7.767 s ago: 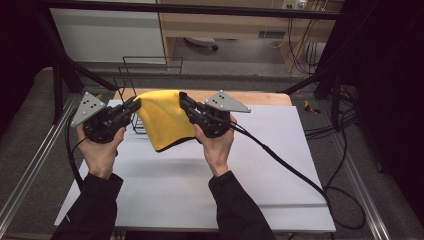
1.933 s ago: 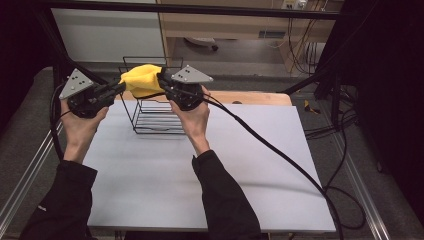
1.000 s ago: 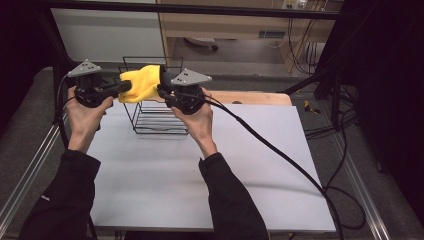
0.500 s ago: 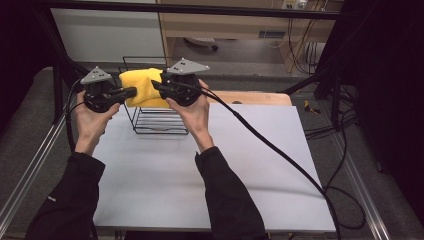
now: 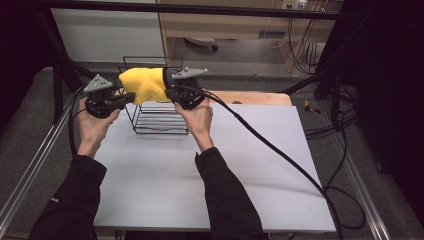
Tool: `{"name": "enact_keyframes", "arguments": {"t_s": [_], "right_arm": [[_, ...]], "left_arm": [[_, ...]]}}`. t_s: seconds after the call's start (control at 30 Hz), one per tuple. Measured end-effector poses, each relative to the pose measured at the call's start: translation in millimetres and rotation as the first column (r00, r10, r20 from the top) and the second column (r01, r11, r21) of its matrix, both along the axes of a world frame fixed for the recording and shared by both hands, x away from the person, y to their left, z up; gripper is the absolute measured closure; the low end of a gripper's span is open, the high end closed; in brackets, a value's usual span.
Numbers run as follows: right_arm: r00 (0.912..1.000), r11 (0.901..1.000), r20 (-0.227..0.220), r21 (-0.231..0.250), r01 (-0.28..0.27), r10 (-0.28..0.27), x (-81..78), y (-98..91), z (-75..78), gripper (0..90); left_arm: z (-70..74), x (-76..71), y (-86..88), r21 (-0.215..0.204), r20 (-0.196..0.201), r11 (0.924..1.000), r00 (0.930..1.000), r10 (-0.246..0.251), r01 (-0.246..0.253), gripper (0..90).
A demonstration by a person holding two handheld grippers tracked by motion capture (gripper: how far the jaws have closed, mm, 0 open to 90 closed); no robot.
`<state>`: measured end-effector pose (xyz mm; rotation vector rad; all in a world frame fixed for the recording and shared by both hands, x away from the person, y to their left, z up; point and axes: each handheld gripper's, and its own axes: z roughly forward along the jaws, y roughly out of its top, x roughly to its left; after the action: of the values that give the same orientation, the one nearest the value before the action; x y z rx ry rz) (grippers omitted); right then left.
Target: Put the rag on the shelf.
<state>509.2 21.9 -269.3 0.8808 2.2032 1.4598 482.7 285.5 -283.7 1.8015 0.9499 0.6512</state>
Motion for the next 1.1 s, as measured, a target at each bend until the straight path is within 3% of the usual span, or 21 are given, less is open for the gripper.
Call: {"name": "enact_keyframes", "arguments": {"t_s": [0.1, 0.2, 0.23, 0.4, 0.57, 0.6, 0.7, 0.77, 0.8, 0.83, 1.1], "right_arm": [[0.9999, 0.9999, 0.004, -0.001, -0.013, 0.013, 0.1, 0.5, -3.2, 90.0], [0.9990, 0.9995, 0.033, 0.005, -0.030, 0.030, -5.4, -1.2, -0.4, 84.2], [0.9978, 0.9980, 0.041, 0.036, -0.053, 0.051, -11.2, -4.0, 3.4, 78.0], [0.9959, 0.9960, 0.052, 0.046, -0.076, 0.074, -24.6, -9.6, 10.9, 63.4], [0.9951, 0.9945, 0.022, 0.040, -0.097, 0.097, -36.7, -19.4, 15.6, 44.1], [0.9955, 0.9948, 0.010, 0.038, -0.094, 0.094, -40.7, -25.2, 15.2, 37.0], [0.9960, 0.9954, 0.005, 0.034, -0.090, 0.090, -44.6, -32.1, 13.3, 31.1], [0.9968, 0.9967, -0.006, 0.014, -0.080, 0.080, -51.2, -43.8, 7.2, 22.6], [0.9968, 0.9967, -0.006, 0.014, -0.080, 0.080, -51.2, -43.8, 7.2, 22.6], [0.9972, 0.9972, -0.010, 0.016, -0.074, 0.074, -55.3, -53.8, 1.9, 18.0], [0.9988, 0.9997, -0.043, -0.006, -0.023, 0.022, -66.0, -97.7, -26.3, 8.4]], "left_arm": [[0.8, -1.2, 1.2, -0.010, 0.013, 0.9999, 0.9999, -0.003, 0.003, 89.9], [3.6, -5.9, 3.0, -0.022, 0.019, 0.9997, 0.9998, -0.011, 0.011, 88.8], [4.6, -8.3, 3.6, -0.023, 0.021, 0.9996, 0.9997, -0.014, 0.014, 86.8], [8.4, -22.0, 6.3, -0.008, 0.004, 0.9991, 0.9992, -0.041, 0.041, 80.3], [6.2, -35.6, 7.9, 0.010, -0.026, 0.9990, 0.9987, -0.044, 0.044, 65.6], [4.7, -38.0, 8.0, 0.023, -0.034, 0.9986, 0.9983, -0.047, 0.048, 59.2], [-2.3, -45.1, 6.8, 0.056, -0.048, 0.9973, 0.9978, -0.044, 0.047, 52.7], [-8.5, -49.5, 6.3, 0.060, -0.063, 0.9968, 0.9968, -0.048, 0.052, 44.6], [-12.1, -51.9, 5.5, 0.064, -0.068, 0.9965, 0.9964, -0.050, 0.055, 44.6], [-15.9, -54.3, 4.9, 0.071, -0.071, 0.9956, 0.9959, -0.055, 0.060, 38.9], [-52.7, -68.7, -3.4, 0.061, -0.123, 0.9935, 0.9885, -0.088, 0.096, 21.3]]}}
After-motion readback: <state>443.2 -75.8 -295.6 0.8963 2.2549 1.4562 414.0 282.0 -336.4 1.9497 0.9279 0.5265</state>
